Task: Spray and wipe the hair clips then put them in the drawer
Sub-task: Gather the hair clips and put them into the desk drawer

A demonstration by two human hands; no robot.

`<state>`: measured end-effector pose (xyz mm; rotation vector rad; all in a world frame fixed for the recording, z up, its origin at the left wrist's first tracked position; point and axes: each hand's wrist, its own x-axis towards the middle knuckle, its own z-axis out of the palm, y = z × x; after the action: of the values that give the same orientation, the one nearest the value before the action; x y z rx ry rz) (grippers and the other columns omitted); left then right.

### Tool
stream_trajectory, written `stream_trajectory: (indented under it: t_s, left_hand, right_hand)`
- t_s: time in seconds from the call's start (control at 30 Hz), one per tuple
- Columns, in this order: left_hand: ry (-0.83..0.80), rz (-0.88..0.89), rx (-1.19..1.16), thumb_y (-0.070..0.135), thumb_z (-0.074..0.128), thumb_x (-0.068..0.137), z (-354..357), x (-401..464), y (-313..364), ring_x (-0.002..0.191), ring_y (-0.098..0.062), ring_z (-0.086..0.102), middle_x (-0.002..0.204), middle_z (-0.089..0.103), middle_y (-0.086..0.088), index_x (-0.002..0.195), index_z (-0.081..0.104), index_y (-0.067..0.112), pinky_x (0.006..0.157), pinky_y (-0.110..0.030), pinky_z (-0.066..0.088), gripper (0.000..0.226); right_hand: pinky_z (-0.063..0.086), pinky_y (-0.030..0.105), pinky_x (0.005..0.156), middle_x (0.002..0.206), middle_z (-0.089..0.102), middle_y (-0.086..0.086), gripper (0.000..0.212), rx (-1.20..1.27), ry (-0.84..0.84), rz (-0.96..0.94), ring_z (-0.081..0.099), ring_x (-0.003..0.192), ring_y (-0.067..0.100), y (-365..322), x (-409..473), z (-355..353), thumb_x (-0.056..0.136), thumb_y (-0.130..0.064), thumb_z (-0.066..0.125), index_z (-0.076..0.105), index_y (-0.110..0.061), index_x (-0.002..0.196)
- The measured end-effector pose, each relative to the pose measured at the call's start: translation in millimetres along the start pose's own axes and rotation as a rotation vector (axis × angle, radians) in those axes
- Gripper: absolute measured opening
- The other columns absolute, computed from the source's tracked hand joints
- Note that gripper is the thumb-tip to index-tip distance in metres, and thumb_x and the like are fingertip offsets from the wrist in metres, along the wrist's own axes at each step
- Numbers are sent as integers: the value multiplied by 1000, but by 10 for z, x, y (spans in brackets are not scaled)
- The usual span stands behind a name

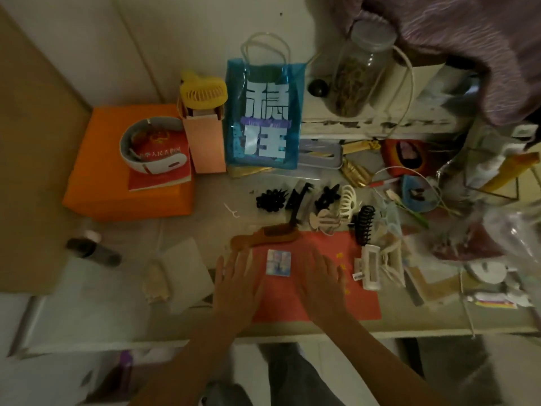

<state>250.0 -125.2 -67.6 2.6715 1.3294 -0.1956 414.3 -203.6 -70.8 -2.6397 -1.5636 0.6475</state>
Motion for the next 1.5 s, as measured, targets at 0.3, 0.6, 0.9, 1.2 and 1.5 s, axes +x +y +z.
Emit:
stream_trajectory:
  t_s: [0.3, 0.6, 0.9, 1.2, 1.5]
  left_hand:
    - [-182, -127, -119, 48, 13, 97, 148, 337, 108, 112, -37, 61, 124, 63, -18, 121, 65, 12, 95, -57, 40, 68]
    - [-207, -114, -128, 56, -6, 86, 396, 641, -180, 148, -26, 4, 161, 6, -7, 151, 7, 28, 114, -42, -14, 72]
    - [-74, 34, -63, 30, 44, 88, 407, 876, -316, 108, -39, 63, 124, 63, -16, 121, 65, 8, 91, -60, 47, 46]
    - [125, 103, -173, 1, 78, 70, 516, 943, -443, 85, -37, 69, 105, 71, -16, 111, 71, 6, 79, -50, 55, 42]
    - [139, 118, -331, 12, 59, 82, 457, 871, -464, 91, -24, 52, 95, 69, -16, 115, 67, -1, 60, -33, 58, 36]
  right_hand:
    - [0, 41, 117, 160, 12, 3, 58, -10, -181, -155, 7, 147, 20, 192, 451, 135, 100, -39, 35, 15, -24, 152]
    - [12, 39, 113, 155, 23, 5, 65, 15, -173, -180, 24, 139, 26, 160, 629, 359, 94, -45, 45, 24, -21, 150]
    - [38, 47, 96, 132, 51, 15, 67, 85, -62, -169, 50, 116, 36, 74, 691, 362, 75, -35, 77, 53, -11, 133]
    - [22, 39, 106, 146, 31, 7, 71, 61, -92, -188, 29, 131, 28, 121, 731, 438, 84, -45, 64, 34, -23, 145]
    - [45, 43, 85, 118, 59, 14, 62, 124, -35, -234, 58, 105, 36, 99, 676, 383, 59, -28, 87, 66, -11, 115]
